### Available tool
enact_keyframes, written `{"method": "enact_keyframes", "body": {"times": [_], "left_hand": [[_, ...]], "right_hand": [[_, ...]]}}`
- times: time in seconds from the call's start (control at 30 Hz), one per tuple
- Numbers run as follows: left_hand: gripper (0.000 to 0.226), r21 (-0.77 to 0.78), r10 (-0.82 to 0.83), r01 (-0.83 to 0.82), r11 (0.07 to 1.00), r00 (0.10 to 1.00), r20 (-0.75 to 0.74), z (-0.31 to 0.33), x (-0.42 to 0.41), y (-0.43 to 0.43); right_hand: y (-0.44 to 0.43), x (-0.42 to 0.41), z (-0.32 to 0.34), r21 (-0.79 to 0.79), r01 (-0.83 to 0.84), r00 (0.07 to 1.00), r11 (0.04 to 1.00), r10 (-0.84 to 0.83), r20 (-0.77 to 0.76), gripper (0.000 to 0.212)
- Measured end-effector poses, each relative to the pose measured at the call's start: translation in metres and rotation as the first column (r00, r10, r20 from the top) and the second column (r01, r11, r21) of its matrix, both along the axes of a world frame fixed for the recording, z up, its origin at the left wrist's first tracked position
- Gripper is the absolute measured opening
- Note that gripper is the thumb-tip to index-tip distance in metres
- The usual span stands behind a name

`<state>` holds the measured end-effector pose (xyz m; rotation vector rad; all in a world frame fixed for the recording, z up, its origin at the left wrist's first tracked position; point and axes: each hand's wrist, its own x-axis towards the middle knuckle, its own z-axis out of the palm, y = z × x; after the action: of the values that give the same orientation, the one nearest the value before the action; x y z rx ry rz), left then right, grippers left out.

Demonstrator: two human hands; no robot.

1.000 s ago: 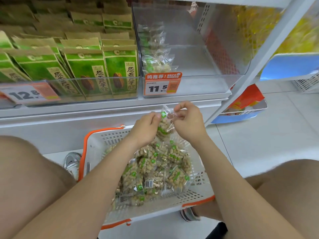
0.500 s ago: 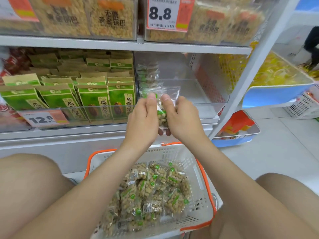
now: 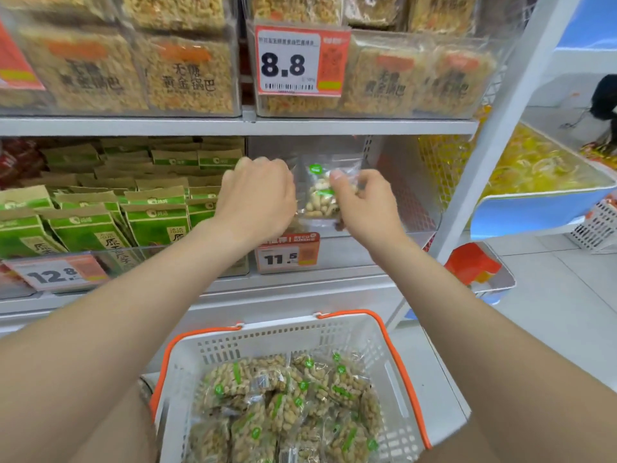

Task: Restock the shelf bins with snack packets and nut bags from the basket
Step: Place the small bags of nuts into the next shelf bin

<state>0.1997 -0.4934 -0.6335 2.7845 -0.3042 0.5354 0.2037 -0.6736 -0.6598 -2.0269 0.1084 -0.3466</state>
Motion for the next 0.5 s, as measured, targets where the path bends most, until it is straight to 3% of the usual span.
{"method": "enact_keyframes", "body": {"times": [0.1, 0.23, 0.33, 0.4, 0.5], "left_hand": [[0.029, 0.138, 0.002, -0.004, 0.99, 1.0, 0.018, -0.005, 0.014, 0.002], [0.023, 0.229, -0.023, 0.018, 0.973, 1.0, 0.02, -0.023, 0.022, 0.002], [0.015, 0.315, -0.063, 0.05, 0.948, 0.998, 0.03, -0.022, 0.026, -0.011], [0.009, 0.311, -0.088, 0.092, 0.946, 0.996, -0.027, -0.023, 0.029, -0.023], [0.012, 0.144, -0.105, 0.123, 0.982, 0.986, -0.13, -0.032, 0.04, -0.034]], "right_hand": [[-0.012, 0.045, 0.006, -0.01, 0.095, 0.994, 0.995, -0.096, -0.059, 0.047], [-0.019, 0.095, -0.008, -0.16, 0.022, 0.965, 0.987, -0.063, -0.254, 0.035], [-0.014, 0.119, -0.025, -0.189, -0.05, 0.954, 0.981, -0.009, -0.299, 0.022], [-0.007, 0.131, -0.031, -0.236, -0.081, 0.952, 0.968, 0.005, -0.305, 0.015], [-0.003, 0.154, -0.04, -0.258, -0.061, 0.963, 0.964, -0.012, -0.27, 0.025]]}}
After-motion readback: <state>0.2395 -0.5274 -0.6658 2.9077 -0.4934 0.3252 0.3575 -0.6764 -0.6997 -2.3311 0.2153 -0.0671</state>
